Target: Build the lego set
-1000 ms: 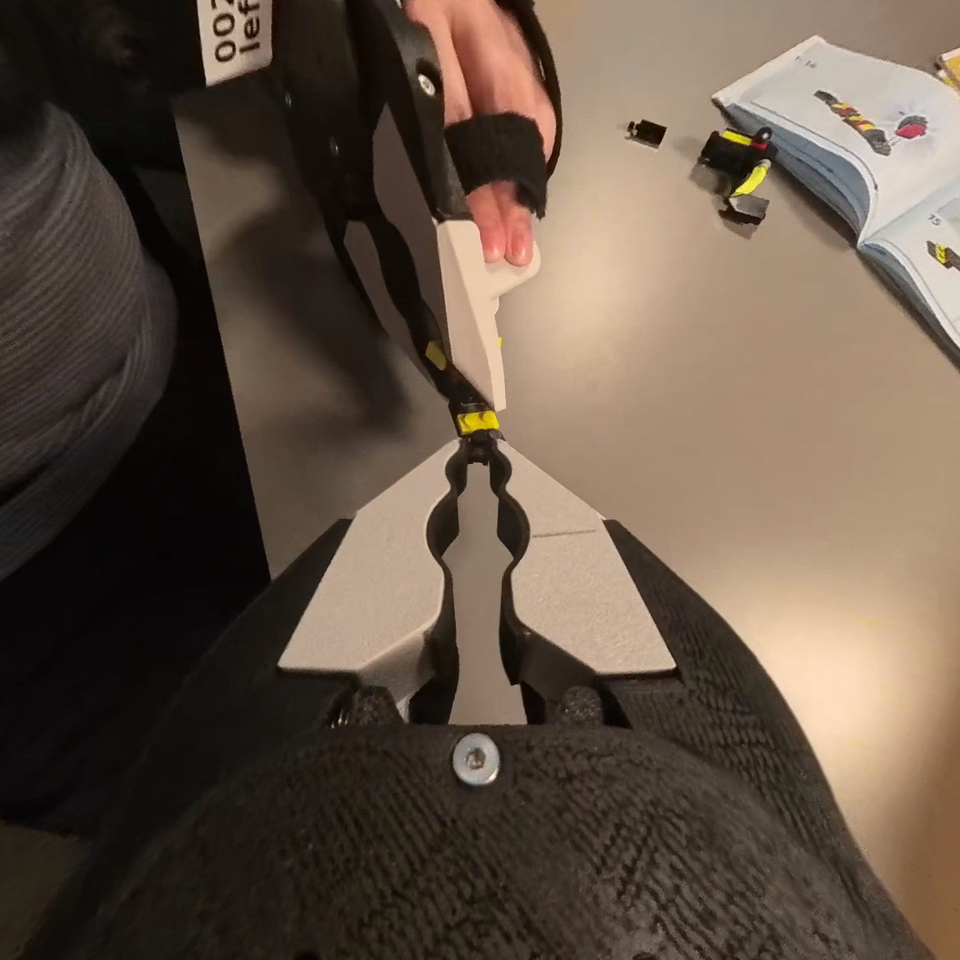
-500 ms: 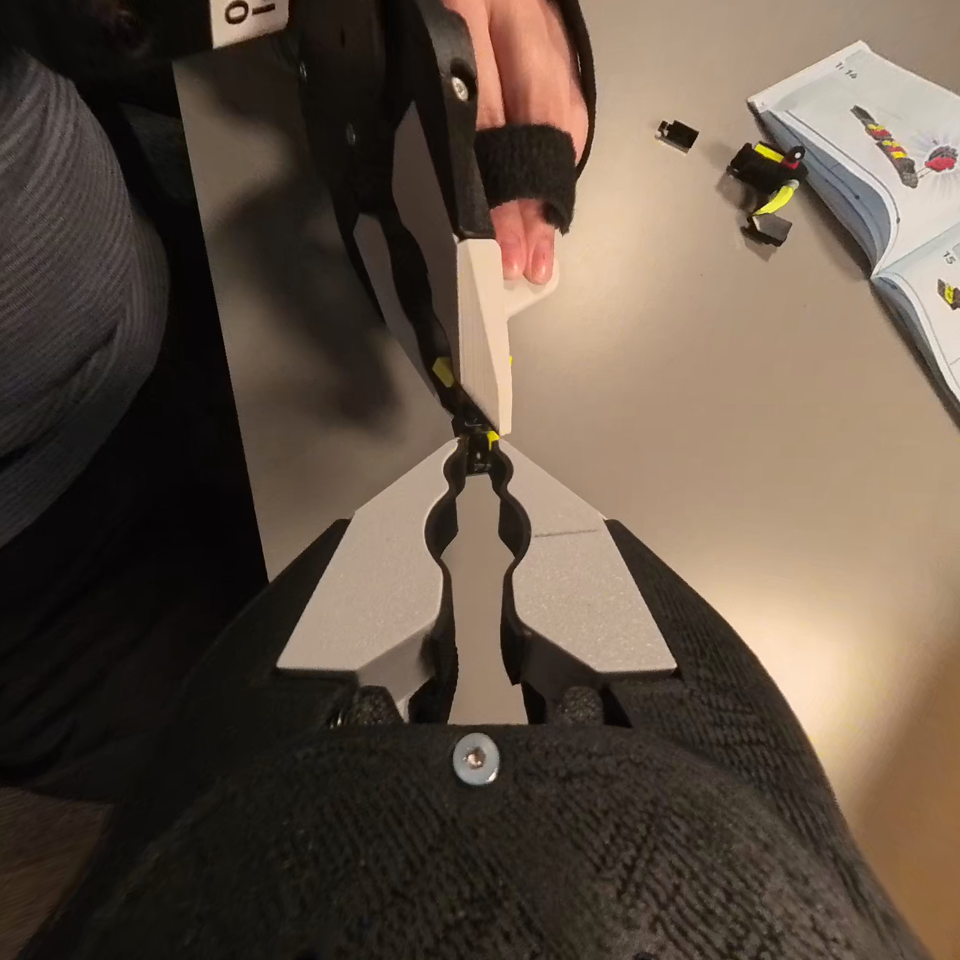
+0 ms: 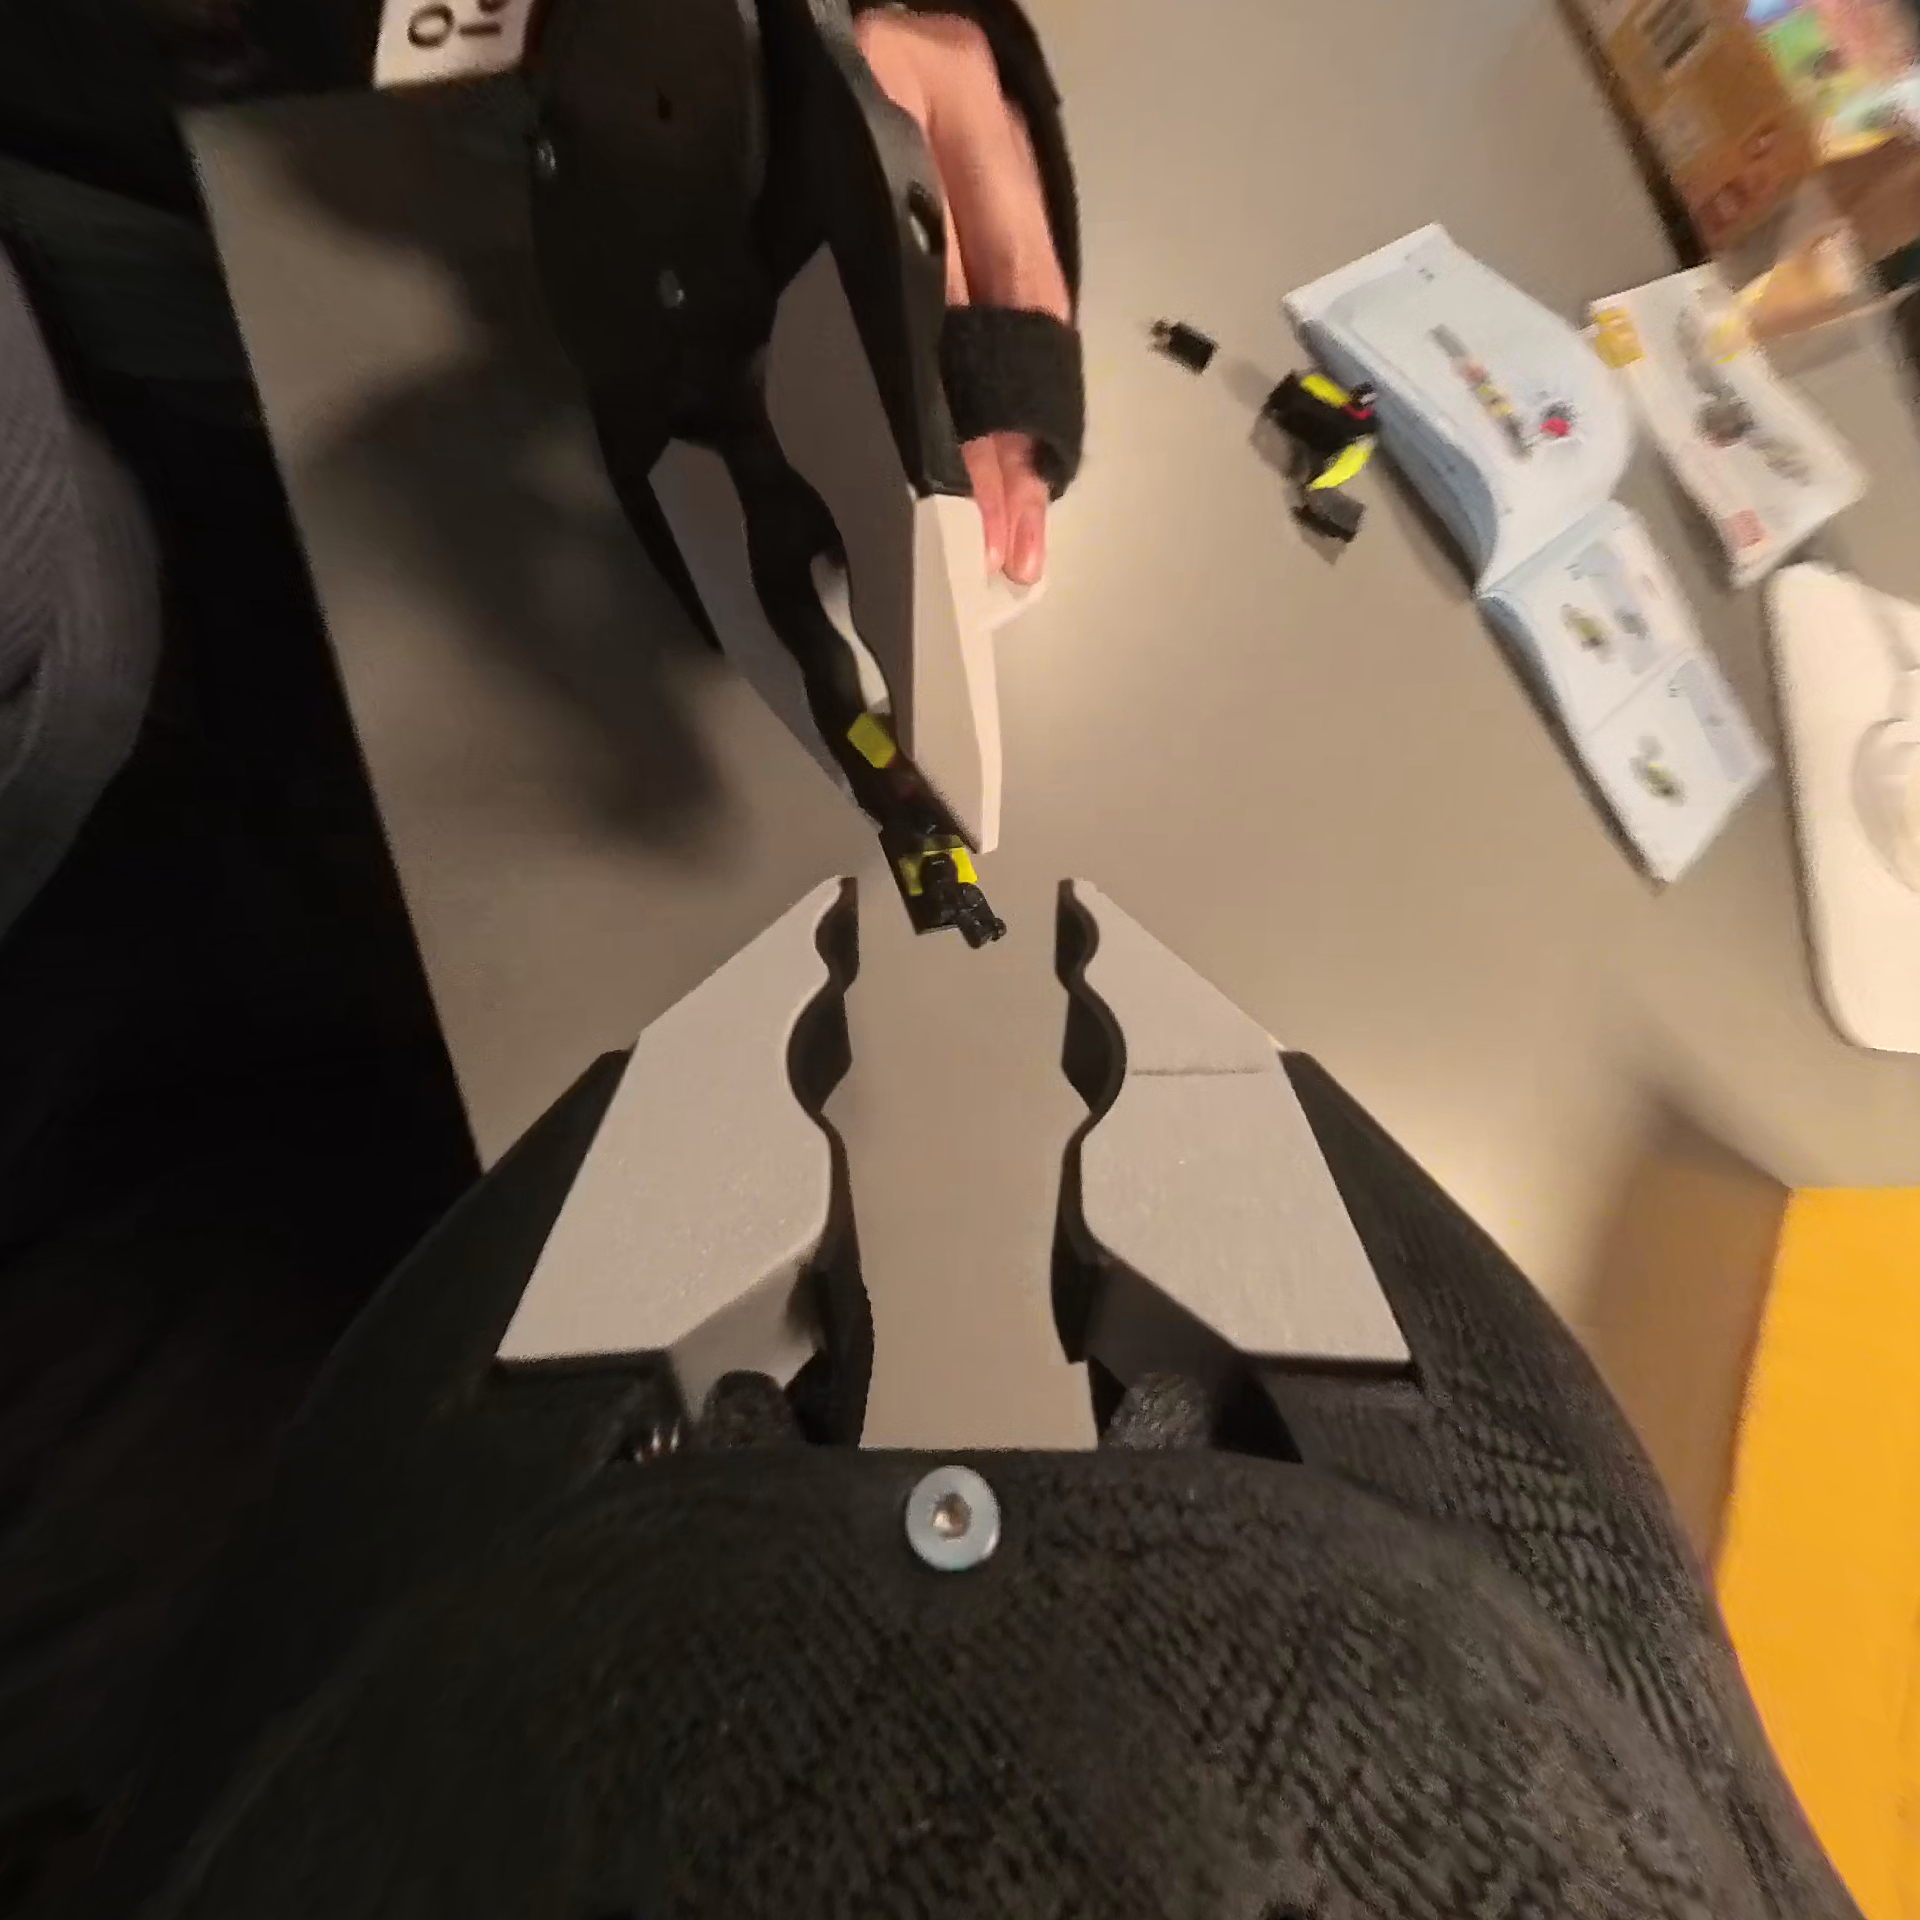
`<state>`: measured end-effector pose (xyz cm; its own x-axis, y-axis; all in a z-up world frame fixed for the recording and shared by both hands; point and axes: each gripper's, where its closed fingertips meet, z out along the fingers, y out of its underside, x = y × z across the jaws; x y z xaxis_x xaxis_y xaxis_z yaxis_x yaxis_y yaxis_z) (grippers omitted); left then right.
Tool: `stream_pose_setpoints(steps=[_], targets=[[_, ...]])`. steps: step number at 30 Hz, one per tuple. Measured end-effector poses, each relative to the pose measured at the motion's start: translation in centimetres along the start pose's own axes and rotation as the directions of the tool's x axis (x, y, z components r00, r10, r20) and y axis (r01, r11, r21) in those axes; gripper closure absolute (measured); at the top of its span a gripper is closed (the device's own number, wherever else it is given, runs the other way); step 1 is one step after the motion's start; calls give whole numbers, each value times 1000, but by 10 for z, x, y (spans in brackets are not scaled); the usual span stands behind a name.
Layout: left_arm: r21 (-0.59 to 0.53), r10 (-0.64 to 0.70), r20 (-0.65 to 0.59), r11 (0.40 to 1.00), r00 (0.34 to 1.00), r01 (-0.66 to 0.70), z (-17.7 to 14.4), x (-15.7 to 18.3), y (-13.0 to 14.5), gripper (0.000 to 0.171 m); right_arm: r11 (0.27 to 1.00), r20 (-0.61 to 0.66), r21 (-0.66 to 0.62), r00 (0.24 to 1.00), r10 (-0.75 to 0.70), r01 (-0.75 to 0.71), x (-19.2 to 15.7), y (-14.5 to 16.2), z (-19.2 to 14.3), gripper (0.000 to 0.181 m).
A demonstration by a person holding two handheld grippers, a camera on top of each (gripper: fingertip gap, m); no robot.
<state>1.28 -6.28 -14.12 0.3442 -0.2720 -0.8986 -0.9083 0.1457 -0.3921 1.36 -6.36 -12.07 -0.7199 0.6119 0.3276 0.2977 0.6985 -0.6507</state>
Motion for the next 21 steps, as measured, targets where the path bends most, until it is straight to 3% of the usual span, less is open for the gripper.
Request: stream_pose_setpoints(steps=[4,9,15,21], targets=[[-1,-13,-2,1000,1000,13,0,0,1,156,991,-285,17,951,-119,130,5,-3,-3,144],[3,-47,-15,999,999,47,0,0,1,156,958,-463,-89,840,-282,272,-3,1,5,143],[2,-65,-25,998,998,65,0,0,2,156,892,-534,-223,716,-450,394,-1,4,10,157],[-1,-65,-34,998,997,65,0,2,2,156,865,-536,-264,680,-500,427,-1,5,18,163]])
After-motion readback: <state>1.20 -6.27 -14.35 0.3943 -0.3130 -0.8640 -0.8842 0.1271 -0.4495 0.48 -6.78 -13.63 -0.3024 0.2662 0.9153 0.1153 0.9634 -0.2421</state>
